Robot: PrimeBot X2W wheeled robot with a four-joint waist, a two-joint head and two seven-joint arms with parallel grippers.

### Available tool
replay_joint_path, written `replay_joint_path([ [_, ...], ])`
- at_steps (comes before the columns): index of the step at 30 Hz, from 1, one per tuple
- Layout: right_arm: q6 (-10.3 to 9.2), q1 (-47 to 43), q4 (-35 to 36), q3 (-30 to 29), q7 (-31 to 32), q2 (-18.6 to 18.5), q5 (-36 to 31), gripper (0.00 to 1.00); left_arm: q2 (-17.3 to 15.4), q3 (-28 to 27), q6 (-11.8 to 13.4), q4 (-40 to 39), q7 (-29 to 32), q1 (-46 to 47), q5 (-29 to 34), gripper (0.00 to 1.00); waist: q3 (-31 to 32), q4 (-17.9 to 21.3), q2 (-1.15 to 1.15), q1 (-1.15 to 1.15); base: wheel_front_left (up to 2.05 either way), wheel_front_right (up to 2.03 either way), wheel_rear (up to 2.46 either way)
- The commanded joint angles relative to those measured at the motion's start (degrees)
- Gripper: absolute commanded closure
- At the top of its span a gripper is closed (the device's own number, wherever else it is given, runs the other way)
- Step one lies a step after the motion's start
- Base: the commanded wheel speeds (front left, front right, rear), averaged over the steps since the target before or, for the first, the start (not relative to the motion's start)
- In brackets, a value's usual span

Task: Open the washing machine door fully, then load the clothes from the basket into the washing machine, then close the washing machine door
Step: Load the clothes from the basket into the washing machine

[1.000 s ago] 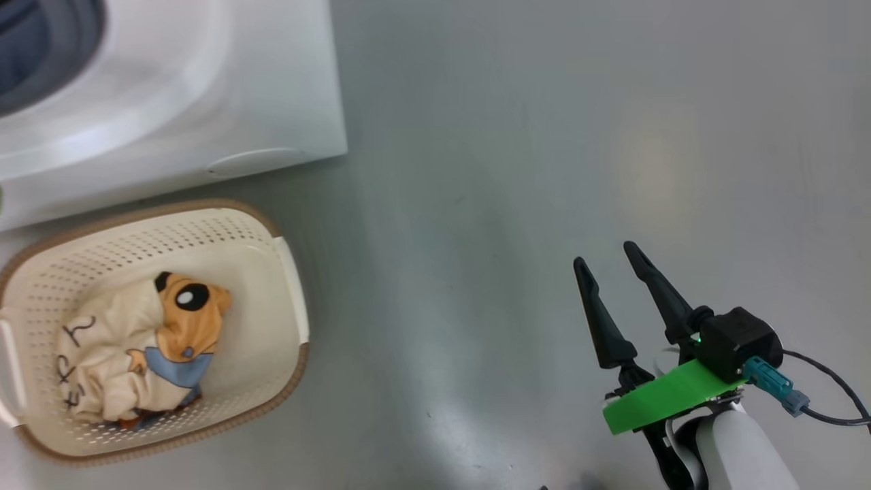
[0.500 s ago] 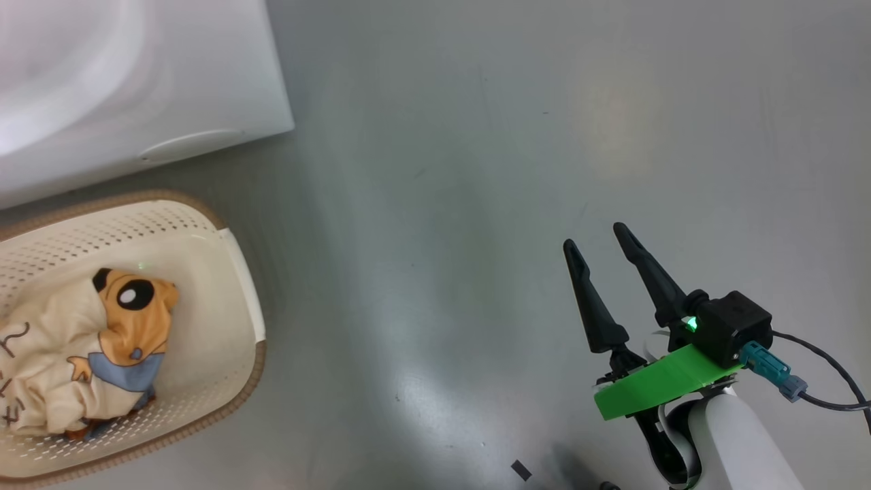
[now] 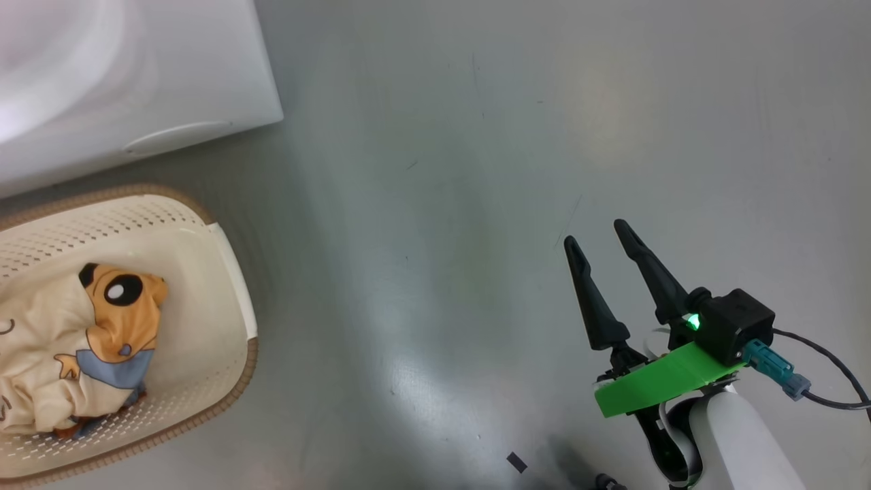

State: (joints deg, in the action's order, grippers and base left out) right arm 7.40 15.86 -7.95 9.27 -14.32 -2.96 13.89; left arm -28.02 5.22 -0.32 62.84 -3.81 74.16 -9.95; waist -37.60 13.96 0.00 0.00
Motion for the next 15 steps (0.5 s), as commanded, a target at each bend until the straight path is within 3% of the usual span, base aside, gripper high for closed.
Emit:
replay_joint_path([
  [1, 0.09, -0.13, 1.48, 1.32, -0.67, 0.08, 0.51, 0.0, -3.86, -0.65, 0.21, -1.55, -1.11, 1.57, 0.13, 1.0, -0.55, 0.02, 0.0, 0.0, 0.0, 0.0, 0.0],
  [7, 0.09, 0.62, 2.0, 1.92, -0.67, 0.08, 1.06, 0.0, -6.14, -1.31, -1.14, -2.64, -4.93, 8.46, -0.84, 1.0, -3.16, 0.77, 0.0, 0.0, 0.0, 0.0, 0.0],
  [15, 0.09, 1.96, 2.12, 3.34, -0.67, 0.08, 2.65, 0.0, -9.71, 0.07, -4.44, -1.79, -3.97, 17.3, -0.72, 1.0, -6.66, 3.2, 0.0, 0.0, 0.0, 0.0, 0.0],
])
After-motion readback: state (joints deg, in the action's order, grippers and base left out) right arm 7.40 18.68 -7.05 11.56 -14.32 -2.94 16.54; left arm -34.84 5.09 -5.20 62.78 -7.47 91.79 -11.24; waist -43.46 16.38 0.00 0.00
